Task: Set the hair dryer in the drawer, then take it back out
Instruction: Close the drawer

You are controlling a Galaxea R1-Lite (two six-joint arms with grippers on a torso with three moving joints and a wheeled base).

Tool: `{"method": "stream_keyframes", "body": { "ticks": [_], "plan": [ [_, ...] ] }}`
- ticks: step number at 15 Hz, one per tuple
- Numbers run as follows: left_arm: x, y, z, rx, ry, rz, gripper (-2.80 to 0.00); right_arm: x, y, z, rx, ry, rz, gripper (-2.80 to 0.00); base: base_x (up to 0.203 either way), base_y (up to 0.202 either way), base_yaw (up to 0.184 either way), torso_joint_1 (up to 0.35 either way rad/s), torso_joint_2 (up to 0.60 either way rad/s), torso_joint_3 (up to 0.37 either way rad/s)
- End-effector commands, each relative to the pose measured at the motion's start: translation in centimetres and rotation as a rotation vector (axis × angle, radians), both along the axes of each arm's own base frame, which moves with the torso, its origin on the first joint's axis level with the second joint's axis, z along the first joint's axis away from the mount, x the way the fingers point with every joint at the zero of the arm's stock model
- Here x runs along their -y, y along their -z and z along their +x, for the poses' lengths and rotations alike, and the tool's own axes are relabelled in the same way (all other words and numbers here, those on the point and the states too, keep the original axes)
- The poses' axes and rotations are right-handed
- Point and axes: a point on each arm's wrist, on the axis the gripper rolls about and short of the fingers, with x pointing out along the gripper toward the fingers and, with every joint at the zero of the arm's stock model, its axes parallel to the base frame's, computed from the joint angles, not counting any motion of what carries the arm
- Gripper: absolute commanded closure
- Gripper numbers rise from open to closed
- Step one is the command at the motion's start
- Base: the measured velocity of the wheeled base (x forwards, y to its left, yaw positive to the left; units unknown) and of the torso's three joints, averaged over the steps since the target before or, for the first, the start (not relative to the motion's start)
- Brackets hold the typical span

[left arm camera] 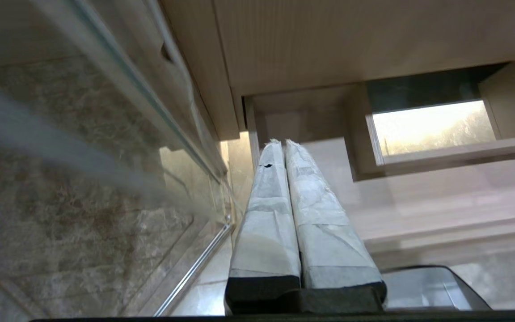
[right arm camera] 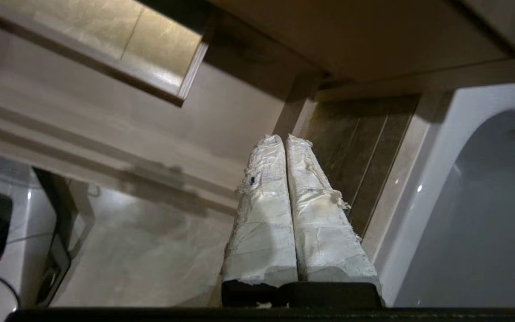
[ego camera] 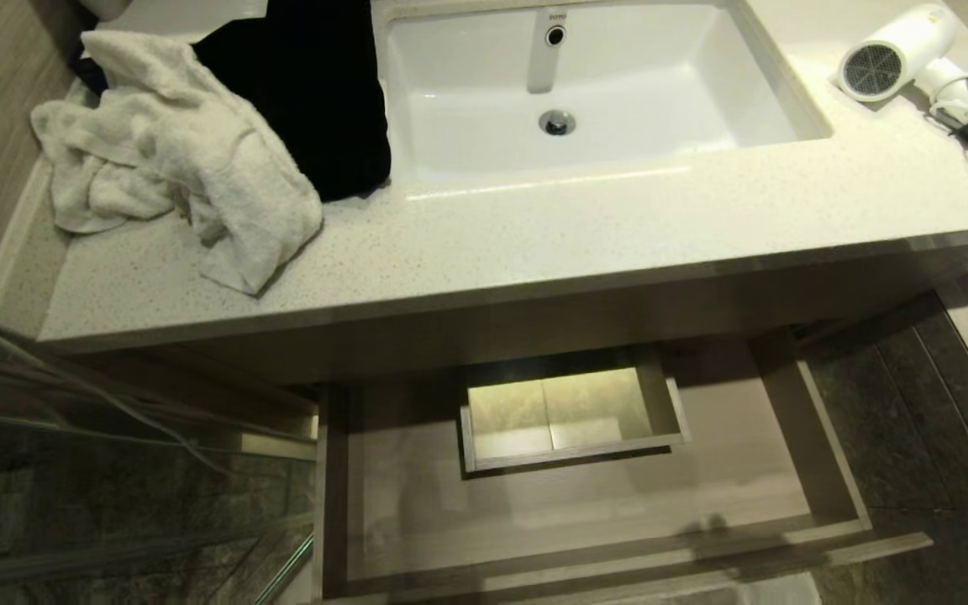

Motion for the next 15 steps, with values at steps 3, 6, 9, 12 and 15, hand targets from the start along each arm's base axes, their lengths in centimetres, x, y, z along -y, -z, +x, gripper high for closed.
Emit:
{"method": "stream_keyframes", "body": {
  "ticks": [3, 6, 9, 12, 15],
  "plan": [
    [0.0, 0.04, 0.01, -0.001, 0.0, 0.0, 0.0, -0.09, 1.62, -0.13, -0.048, -0.006, 0.023, 0.0, 0.0, 0.0, 0.0, -0.306, 0.08, -0.228],
    [0.0, 0.0, 0.0, 0.0, 0.0, 0.0, 0.0, -0.03, 1.57, -0.02, -0.05, -0.006, 0.025, 0.0, 0.0, 0.0, 0.0, -0.293, 0.04, -0.25],
    [0.0, 0.02, 0.0, 0.0, 0.0, 0.0, 0.0, 0.04, 1.56, 0.09, -0.055, -0.006, 0.027, 0.0, 0.0, 0.0, 0.0, -0.265, 0.0, -0.268],
    [0.0, 0.01, 0.0, 0.0, 0.0, 0.0, 0.0, 0.08, 1.54, 0.14, -0.057, -0.003, 0.026, 0.0, 0.0, 0.0, 0.0, -0.248, -0.03, -0.283],
    [0.0, 0.04, 0.01, -0.001, 0.0, 0.0, 0.0, 0.17, 1.85, 0.25, -0.075, 0.009, 0.03, 0.0, 0.0, 0.0, 0.0, -0.256, 0.09, -0.137]
  ]
}}
